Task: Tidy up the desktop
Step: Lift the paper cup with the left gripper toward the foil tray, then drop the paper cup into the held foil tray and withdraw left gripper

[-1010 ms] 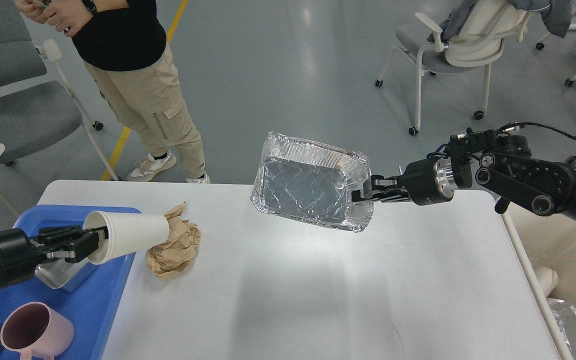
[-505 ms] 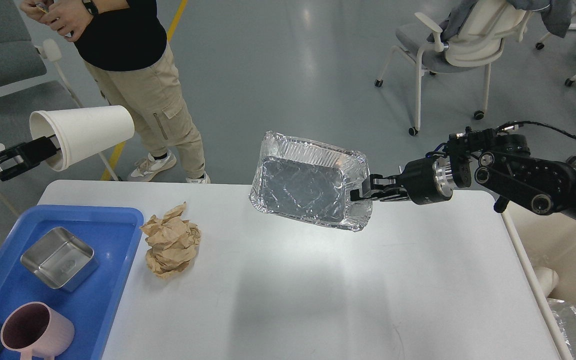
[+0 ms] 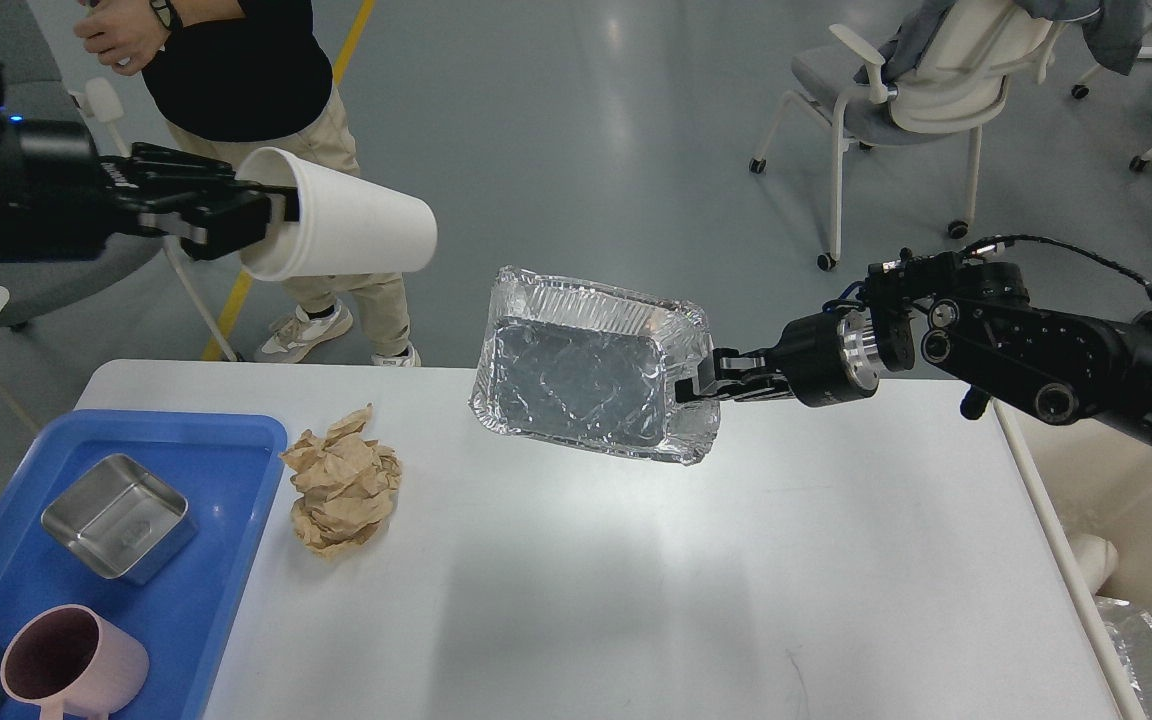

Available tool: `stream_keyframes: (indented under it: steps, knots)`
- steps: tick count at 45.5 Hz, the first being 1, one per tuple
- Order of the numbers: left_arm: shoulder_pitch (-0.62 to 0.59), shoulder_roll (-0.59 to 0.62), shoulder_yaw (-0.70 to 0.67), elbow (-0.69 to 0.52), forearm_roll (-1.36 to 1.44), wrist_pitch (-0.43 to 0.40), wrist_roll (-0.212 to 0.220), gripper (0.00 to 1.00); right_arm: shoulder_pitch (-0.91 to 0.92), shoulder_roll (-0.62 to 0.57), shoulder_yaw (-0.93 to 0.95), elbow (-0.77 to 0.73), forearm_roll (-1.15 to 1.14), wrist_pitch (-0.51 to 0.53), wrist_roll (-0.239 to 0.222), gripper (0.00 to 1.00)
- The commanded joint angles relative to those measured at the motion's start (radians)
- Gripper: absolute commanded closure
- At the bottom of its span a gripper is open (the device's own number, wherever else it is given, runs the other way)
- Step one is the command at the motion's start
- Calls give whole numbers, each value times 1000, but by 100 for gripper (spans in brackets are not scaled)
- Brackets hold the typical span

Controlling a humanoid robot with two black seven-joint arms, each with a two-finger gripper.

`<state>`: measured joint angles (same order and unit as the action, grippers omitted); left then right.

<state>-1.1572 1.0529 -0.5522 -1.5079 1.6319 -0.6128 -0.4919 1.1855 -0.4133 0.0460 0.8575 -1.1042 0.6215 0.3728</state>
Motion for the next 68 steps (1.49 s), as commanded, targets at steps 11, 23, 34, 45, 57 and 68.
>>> stream_keyframes:
  steps: [11, 23, 34, 45, 57, 68]
  knots:
    - [-179, -502, 63, 93, 391, -209, 9, 94, 11, -1, 0, 6, -2, 1, 0, 100]
    - [-257, -712, 235, 248, 443, -180, 12, 93, 13, -4, 0, 11, -2, 1, 0, 100]
    - [-243, -732, 328, 311, 453, -110, 10, 93, 26, -9, 0, 14, 0, 1, 0, 100]
    - [-202, -731, 350, 333, 442, -45, 38, 77, 26, -12, -2, 15, -2, 3, 0, 100]
    - [-141, -709, 318, 350, 336, 24, 179, 7, 17, -10, -2, 12, -2, 3, 0, 100]
    - [-125, -683, 276, 353, 281, 51, 180, 5, 9, -10, -2, 9, -3, 3, 0, 100]
